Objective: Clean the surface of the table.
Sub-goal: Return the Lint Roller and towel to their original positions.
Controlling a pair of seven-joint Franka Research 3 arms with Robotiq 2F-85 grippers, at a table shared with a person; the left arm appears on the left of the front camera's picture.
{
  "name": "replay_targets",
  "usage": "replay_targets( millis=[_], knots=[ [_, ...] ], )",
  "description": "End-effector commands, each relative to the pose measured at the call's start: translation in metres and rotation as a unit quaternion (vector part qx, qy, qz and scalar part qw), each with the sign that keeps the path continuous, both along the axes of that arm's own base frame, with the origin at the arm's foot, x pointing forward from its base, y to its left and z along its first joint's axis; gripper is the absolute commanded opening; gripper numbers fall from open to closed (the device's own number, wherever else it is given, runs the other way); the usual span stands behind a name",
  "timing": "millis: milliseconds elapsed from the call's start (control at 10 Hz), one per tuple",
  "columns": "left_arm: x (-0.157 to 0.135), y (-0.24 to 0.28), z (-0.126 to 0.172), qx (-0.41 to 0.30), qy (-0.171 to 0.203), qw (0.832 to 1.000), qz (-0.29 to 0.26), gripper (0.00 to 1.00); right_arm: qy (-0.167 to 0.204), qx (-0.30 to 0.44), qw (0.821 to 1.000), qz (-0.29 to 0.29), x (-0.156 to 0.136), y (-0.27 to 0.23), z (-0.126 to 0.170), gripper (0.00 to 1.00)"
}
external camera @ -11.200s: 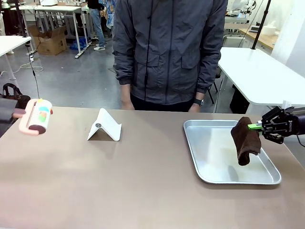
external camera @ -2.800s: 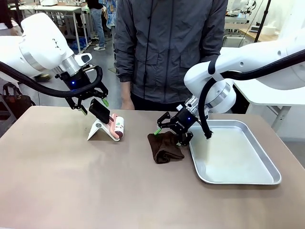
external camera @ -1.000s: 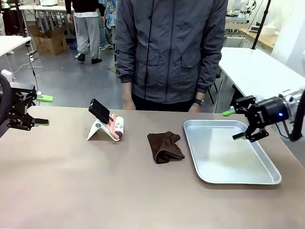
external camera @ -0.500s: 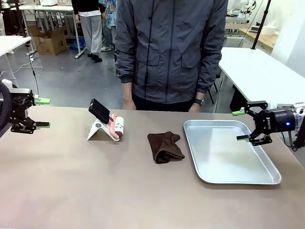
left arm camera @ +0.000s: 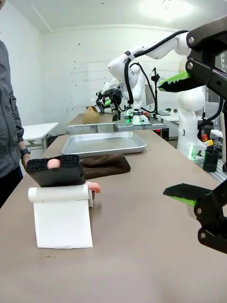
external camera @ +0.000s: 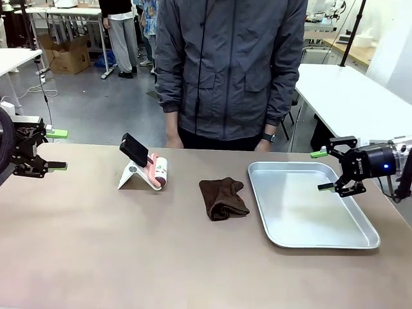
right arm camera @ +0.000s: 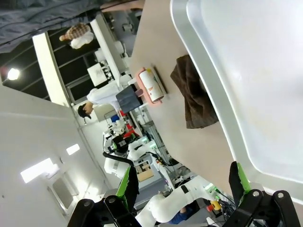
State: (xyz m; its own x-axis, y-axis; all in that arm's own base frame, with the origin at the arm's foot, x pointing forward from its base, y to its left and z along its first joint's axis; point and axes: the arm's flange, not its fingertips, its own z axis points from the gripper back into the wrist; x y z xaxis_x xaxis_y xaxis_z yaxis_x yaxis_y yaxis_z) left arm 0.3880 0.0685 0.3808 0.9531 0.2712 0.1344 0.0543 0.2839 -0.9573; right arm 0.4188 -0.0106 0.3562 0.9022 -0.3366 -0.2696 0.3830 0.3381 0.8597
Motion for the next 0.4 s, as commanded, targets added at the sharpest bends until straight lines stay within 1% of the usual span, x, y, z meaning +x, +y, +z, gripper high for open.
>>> replay_targets(
  millis=[0,300],
  knots=[
    [-0.0037,-0.0017,-0.0002,-0.001,0.003,1.0,0.007,1.0,0.012,-0.002,1.0,0.001,0.0011,-0.0026,0.0062,1.0],
    [-0.0037,-0.0017,-0.0002,-0.001,0.003,1.0,0.007,1.0,0.012,-0.002,1.0,0.001,0.0011,-0.0026,0.0062,1.0]
  ],
)
